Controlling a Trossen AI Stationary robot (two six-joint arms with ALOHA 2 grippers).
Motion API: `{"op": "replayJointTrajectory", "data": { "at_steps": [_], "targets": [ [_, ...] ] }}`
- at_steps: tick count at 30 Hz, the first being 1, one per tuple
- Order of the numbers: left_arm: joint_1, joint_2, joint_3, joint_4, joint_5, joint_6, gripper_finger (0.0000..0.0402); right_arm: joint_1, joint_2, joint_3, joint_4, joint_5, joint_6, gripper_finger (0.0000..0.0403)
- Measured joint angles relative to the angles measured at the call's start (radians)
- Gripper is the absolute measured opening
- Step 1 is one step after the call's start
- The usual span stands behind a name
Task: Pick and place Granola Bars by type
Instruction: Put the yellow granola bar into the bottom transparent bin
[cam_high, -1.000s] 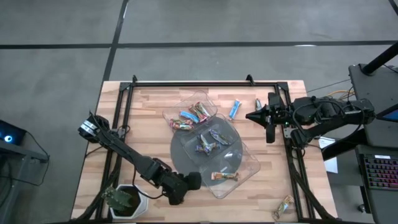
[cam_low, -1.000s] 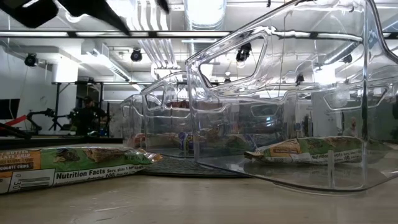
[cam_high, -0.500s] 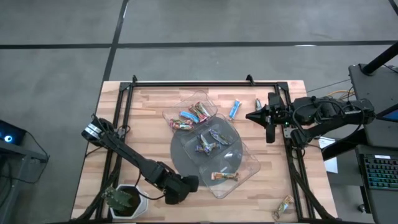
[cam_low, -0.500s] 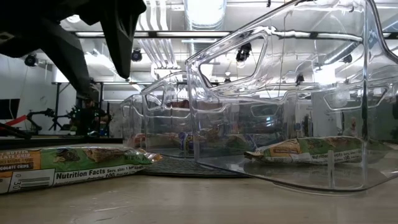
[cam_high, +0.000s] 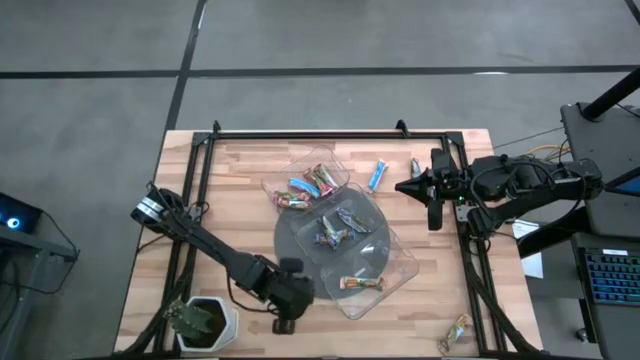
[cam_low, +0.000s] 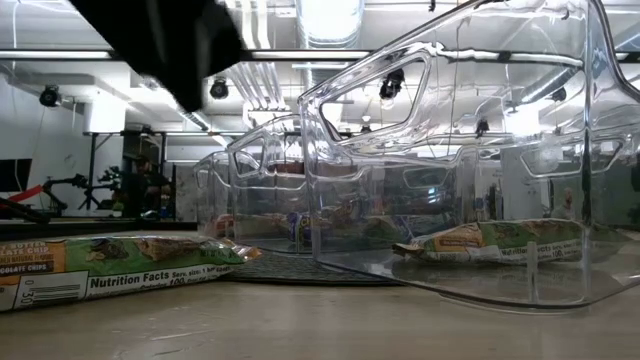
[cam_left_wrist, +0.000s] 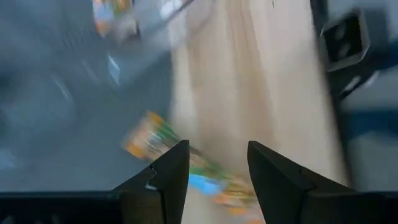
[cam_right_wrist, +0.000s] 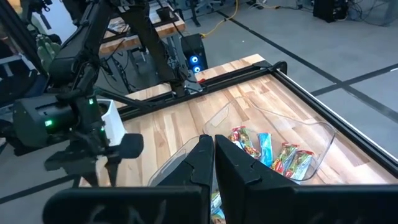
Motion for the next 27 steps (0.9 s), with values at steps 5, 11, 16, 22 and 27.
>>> {"op": "replayJointTrajectory", "data": {
  "at_steps": [5,11,16,22,27],
  "targets": [
    [-0.001,0.0,-0.005,0.004,0.11,-0.481,0.0146,0.0,0.0,0.0,-0.007,0.0,-0.015,0.0008],
    [0.0,-0.001,-0.006,0.004,0.076,-0.784,0.0146,0.0,0.0,0.0,-0.007,0.0,-0.053,0.0009],
    [-0.001,0.009,-0.006,-0.033,0.074,-0.931,0.0149,0.0,0.0,0.0,-0.007,0.0,-0.055,0.0008],
    [-0.002,0.061,-0.007,-0.057,0.085,-0.978,0.0164,0.0,0.0,-0.002,-0.007,-0.001,-0.066,0.0009],
    [0.003,0.069,0.0,-0.027,0.088,-0.981,0.0186,0.0,0.0,-0.005,-0.007,-0.001,-0.072,0.0008]
  ]
}}
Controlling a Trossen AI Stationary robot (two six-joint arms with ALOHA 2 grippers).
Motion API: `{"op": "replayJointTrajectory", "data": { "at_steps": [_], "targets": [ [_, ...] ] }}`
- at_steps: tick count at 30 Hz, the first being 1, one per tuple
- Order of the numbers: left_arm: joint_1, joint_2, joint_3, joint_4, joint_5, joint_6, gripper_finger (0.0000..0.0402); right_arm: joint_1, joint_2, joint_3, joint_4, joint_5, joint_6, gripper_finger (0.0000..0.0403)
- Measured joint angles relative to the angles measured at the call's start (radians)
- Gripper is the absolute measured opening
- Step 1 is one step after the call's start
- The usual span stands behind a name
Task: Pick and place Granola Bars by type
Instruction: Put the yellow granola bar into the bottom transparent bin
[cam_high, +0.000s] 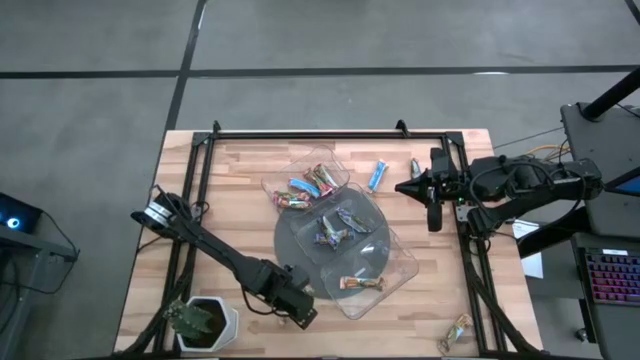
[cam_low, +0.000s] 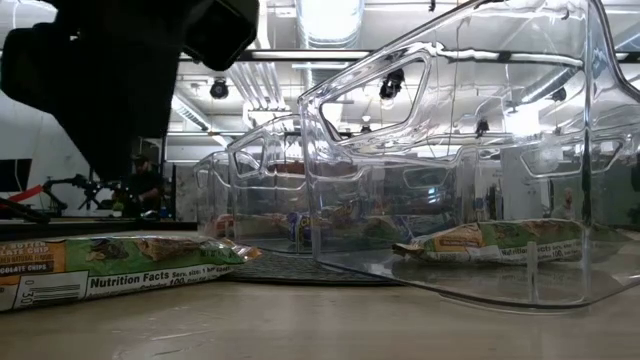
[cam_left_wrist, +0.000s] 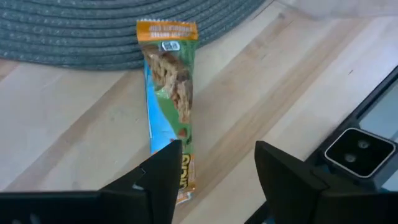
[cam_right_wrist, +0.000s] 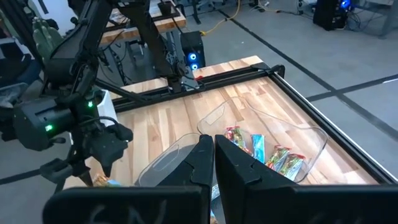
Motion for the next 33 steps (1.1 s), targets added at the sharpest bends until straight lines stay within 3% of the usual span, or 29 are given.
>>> {"op": "replayJointTrajectory", "data": {
  "at_steps": [10,18,33],
  "targets": [
    [0.01,0.02,-0.006,-0.003,0.005,0.023,0.0226,0.0,0.0,-0.001,0.0,0.0,-0.009,0.0009],
    [0.014,0.105,-0.006,-0.013,0.032,0.019,0.0228,0.0,0.0,-0.001,0.001,0.0,-0.009,0.0008],
    [0.022,0.14,-0.001,-0.037,0.057,0.005,0.0227,0.0,0.0,-0.001,0.001,0.0,-0.009,0.0008]
  ]
}}
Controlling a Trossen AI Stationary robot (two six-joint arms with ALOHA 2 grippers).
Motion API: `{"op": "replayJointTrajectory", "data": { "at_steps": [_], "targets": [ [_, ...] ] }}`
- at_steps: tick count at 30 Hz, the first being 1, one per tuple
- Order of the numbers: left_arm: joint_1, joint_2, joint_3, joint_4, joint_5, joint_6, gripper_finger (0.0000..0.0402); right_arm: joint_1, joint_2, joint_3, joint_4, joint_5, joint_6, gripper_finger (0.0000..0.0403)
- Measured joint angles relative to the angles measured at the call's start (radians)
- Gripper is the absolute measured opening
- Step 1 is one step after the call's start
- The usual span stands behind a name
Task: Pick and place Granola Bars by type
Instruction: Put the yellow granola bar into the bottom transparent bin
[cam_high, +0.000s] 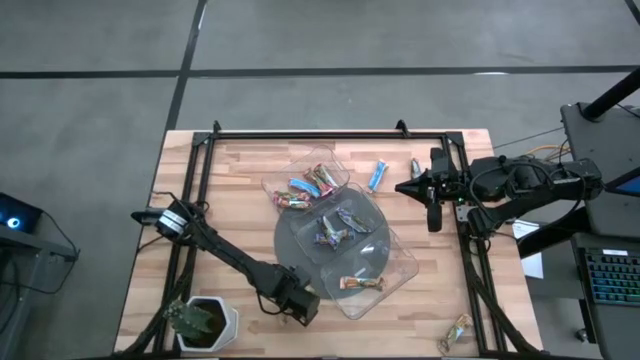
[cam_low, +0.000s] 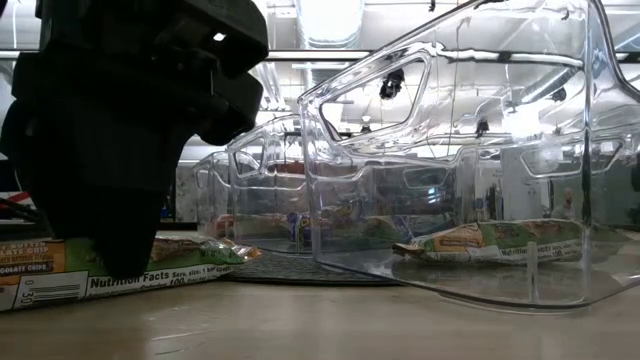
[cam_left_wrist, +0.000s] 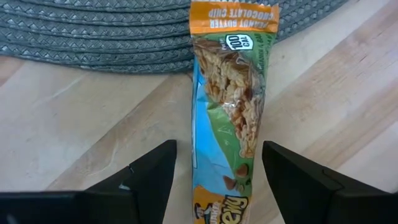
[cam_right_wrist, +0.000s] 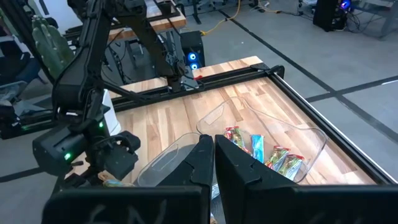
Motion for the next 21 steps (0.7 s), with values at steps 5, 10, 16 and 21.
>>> {"op": "replayJointTrajectory", "data": {
  "at_steps": [5,10,16,21],
  "targets": [
    [0.001,0.006,0.001,-0.01,0.003,-0.005,0.0227,0.0,0.0,0.0,0.0,0.0,0.0,0.0009],
    [0.008,0.005,0.0,-0.017,0.012,-0.006,0.0211,0.0,0.0,0.0,0.0,0.0,0.0,0.0009],
    [0.011,0.005,0.0,-0.03,0.025,-0.001,0.0143,0.0,0.0,0.0,0.0,0.0,0.0,0.0008],
    [0.01,0.005,0.012,-0.041,0.025,0.017,0.0104,0.0,0.0,0.0,0.0,0.0,-0.007,0.0008]
  ]
}}
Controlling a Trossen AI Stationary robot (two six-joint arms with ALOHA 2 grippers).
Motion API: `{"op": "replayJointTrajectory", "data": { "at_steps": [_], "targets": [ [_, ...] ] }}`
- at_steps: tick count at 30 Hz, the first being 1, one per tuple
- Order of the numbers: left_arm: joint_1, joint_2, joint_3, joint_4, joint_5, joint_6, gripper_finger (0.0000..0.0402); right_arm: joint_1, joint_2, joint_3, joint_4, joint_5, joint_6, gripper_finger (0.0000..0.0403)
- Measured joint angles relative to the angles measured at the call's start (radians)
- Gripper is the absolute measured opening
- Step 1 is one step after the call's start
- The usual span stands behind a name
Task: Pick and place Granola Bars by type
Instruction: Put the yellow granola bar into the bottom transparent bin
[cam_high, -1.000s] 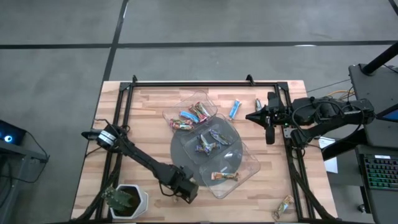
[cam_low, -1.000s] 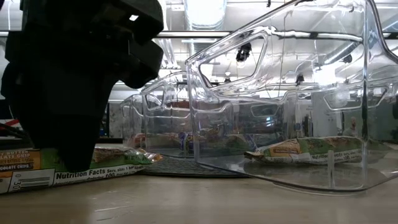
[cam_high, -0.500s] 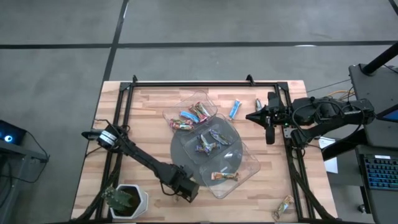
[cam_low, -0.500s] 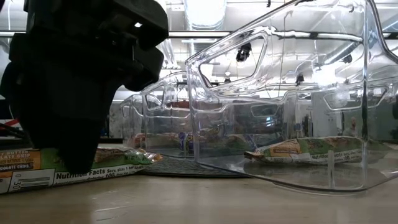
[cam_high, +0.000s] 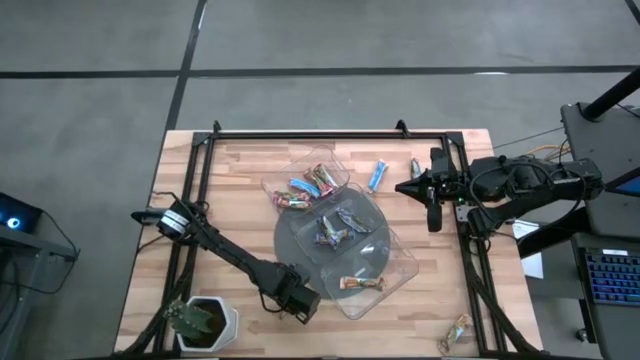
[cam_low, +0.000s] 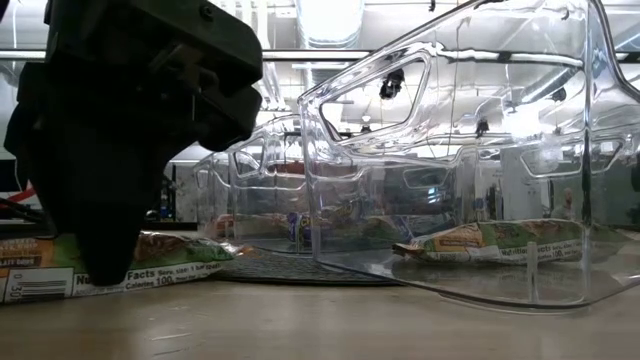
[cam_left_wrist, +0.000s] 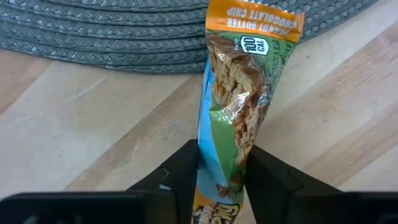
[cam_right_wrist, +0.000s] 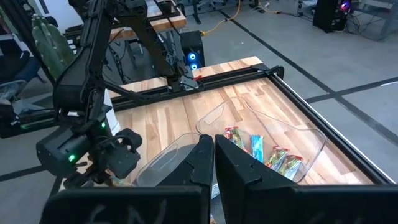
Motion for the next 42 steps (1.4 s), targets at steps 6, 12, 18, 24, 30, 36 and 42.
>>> {"op": "replayJointTrajectory", "data": {
  "at_steps": [6,12,18,24,30,36,42],
  "targets": [
    [-0.001,0.004,0.05,-0.04,-0.002,0.007,0.0089,0.0,0.0,0.0,0.0,0.0,-0.008,0.0009],
    [0.001,0.002,0.123,-0.106,-0.004,0.043,0.0083,0.0,0.0,0.0,0.0,0.0,-0.011,0.0008],
    [0.004,0.0,0.256,-0.294,-0.006,0.117,0.0083,0.0,0.0,0.0,0.0,0.0,-0.01,0.0008],
    [0.023,-0.003,0.461,-0.409,-0.053,0.225,0.0083,0.0,0.0,0.0,0.0,0.0,-0.008,0.0009],
    [0.089,-0.008,0.665,-0.395,-0.242,0.391,0.0083,0.0,0.0,0.0,0.0,-0.001,-0.008,0.0008],
    [0.171,-0.01,0.695,-0.198,-0.293,0.593,0.0083,0.0,0.0,0.0,0.001,-0.002,-0.008,0.0009],
    [0.22,-0.008,0.57,0.034,-0.137,0.652,0.0083,0.0,0.0,0.0,0.001,-0.003,-0.008,0.0008]
  ]
}}
